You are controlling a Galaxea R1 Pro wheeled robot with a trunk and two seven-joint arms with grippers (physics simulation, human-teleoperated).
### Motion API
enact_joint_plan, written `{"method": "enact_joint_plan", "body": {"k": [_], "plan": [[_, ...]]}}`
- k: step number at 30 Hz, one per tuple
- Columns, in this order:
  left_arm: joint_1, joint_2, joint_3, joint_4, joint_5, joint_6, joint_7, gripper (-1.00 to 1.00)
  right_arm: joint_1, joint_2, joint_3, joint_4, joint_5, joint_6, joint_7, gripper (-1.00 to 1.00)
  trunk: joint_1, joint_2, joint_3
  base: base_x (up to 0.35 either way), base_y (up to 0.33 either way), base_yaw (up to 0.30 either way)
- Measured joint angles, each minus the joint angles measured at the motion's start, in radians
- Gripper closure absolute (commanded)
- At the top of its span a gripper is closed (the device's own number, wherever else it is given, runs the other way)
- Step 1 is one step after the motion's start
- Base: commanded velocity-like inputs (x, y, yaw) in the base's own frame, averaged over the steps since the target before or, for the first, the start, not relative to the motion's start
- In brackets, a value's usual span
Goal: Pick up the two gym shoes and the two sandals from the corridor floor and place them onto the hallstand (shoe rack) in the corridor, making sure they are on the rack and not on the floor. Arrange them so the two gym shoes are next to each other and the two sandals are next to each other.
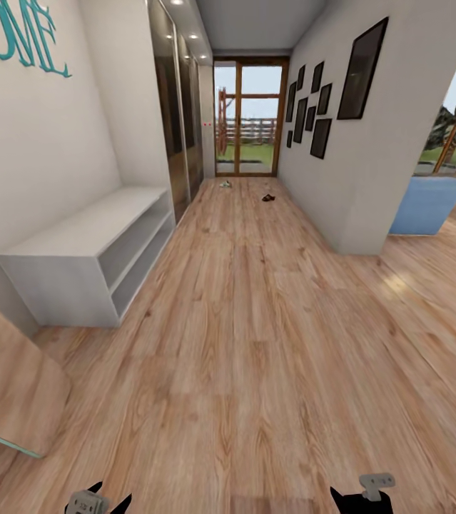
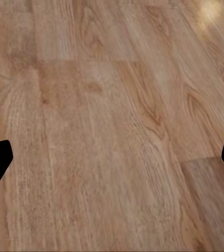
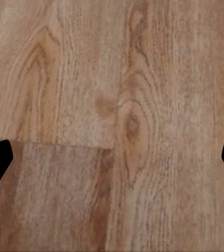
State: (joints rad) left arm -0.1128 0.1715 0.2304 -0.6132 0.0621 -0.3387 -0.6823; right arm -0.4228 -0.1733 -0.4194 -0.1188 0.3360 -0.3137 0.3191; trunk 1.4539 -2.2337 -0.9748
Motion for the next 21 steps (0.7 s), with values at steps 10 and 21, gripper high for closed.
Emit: {"method": "enact_joint_plan", "body": {"k": [10,21], "plan": [[0.0,0.0,0.003,0.001,-0.001,0.0,0.0,-1.0,0.0,-0.002,-0.001,0.0,0.0,-0.002,-0.001,-1.0,0.0,0.0,0.0,0.337,0.0,0.0],[0.0,-0.001,0.003,0.002,-0.001,0.0,0.0,-1.0,0.0,0.0,0.0,0.0,0.0,-0.001,-0.001,-1.0,0.0,0.0,0.004,0.337,0.0,0.0]]}}
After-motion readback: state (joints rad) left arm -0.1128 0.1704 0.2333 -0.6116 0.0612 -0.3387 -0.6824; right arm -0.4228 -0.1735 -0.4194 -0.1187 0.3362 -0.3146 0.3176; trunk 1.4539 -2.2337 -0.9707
